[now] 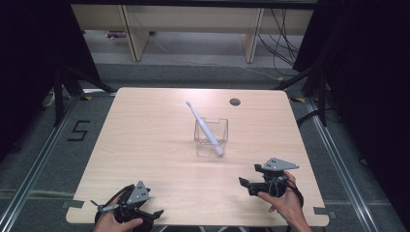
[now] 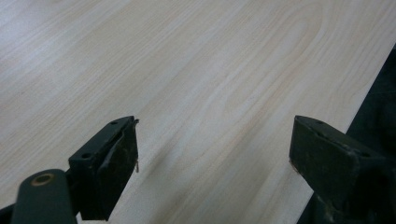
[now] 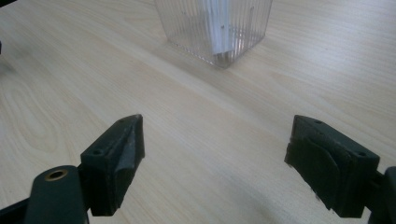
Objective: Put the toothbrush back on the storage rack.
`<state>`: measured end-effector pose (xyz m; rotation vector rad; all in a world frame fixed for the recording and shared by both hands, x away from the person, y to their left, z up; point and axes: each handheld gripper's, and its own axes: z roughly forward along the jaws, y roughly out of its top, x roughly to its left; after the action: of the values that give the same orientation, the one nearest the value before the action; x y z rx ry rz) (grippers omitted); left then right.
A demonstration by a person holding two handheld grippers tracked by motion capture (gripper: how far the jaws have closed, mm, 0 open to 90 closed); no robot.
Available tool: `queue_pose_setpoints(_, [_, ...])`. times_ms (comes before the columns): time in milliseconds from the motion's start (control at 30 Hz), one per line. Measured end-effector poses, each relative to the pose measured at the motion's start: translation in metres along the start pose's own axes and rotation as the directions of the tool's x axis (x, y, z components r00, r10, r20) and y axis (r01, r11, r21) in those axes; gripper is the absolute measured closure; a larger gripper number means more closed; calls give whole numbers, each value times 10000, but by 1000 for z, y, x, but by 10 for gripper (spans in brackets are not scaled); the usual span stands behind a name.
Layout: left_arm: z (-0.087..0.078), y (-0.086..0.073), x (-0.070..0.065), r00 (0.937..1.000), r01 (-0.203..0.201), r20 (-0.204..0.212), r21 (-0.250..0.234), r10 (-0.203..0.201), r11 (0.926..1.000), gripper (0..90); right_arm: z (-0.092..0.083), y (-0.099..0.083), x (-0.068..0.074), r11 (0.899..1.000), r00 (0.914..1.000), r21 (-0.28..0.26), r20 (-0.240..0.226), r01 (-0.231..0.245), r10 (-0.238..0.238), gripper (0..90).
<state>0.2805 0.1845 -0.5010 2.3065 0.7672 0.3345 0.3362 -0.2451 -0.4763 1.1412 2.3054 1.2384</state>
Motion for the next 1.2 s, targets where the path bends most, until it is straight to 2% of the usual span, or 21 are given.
queue_pose_setpoints(100, [0,0,0,10000,19,-21,-2,-19,10000,149,-2,-2,0,10000,10000,8,-26,8,-8,192])
queue_pose_setpoints(133, [0,0,0,10000,38,-25,-13,-38,10000,149,-3,-3,4,9986,9986,126,-80,-523,524,191])
queue_pose_setpoints(167, [0,0,0,10000,18,-18,-7,-18,10000,149,-2,-3,1,10000,10000,-50,-10,-30,30,191])
queue_pose_setpoints(200, [0,0,0,10000,2,3,0,-2,10000,149,-3,-5,3,9994,9993,15,-120,-354,354,191])
queue_pose_setpoints(300, [0,0,0,10000,5,-6,5,-5,10000,149,-5,-6,1,10000,10000,17,-31,16,-16,191])
queue_pose_setpoints(333, [0,0,0,10000,11,-28,16,-11,10000,149,-6,-7,3,9996,9995,27,-89,-295,295,191])
queue_pose_setpoints(367, [0,0,1,10000,23,47,105,-24,9999,148,-7,-7,2,10000,10000,56,50,-21,21,191])
queue_pose_setpoints(433, [1,0,0,10000,-17,-3,35,17,10000,149,-7,-9,2,10000,10000,24,4,-68,68,190])
queue_pose_setpoints(467, [1,0,0,10000,-31,-24,43,31,10000,149,-7,-10,3,9994,9994,3,-82,-347,347,189])
queue_pose_setpoints(500, [1,0,0,10000,-32,-15,33,32,10000,149,-7,-11,1,10000,10000,-11,67,-23,23,187])
queue_pose_setpoints(533, [1,0,0,10000,-23,-18,23,23,10000,149,-9,-11,1,9998,9997,77,-173,-175,177,186])
queue_pose_setpoints(600, [1,0,1,10000,4,26,126,-4,9999,149,-11,-13,3,9989,9992,220,-7,-407,407,183])
queue_pose_setpoints(733, [1,0,0,10000,-1,-17,24,1,10000,149,-13,-16,1,9997,9998,171,110,-148,146,174])
queue_pose_setpoints(767, [1,0,0,10000,-9,-16,22,9,10000,149,-13,-16,3,9986,9990,309,49,-437,436,173])
queue_pose_setpoints(833, [1,0,0,10000,-12,-19,24,12,10000,149,-13,-17,2,9997,9998,211,129,-157,154,171])
queue_pose_setpoints(900, [0,0,0,10000,-26,-12,12,26,10000,149,-14,-19,3,9990,9992,204,28,-387,386,170])
queue_pose_setpoints(1000, [0,0,0,10000,-55,-23,2,55,10000,149,-15,-20,2,9997,9999,231,111,-89,86,166])
queue_pose_setpoints(1033, [-1,0,0,10000,-69,-41,17,69,10000,149,-16,-20,5,9980,9985,344,37,-538,537,162])
queue_pose_setpoints(1100, [0,0,0,10000,-51,-33,9,51,10000,149,-16,-21,3,9997,9999,247,154,-71,68,160])
queue_pose_setpoints(1133, [0,0,-1,10000,-41,-24,-4,41,10000,149,-16,-22,3,9997,9998,201,-98,-160,162,160])
queue_pose_setpoints(1200, [1,0,-1,10000,80,-24,28,-80,10000,149,-17,-23,5,9996,9999,270,16,-104,104,160])
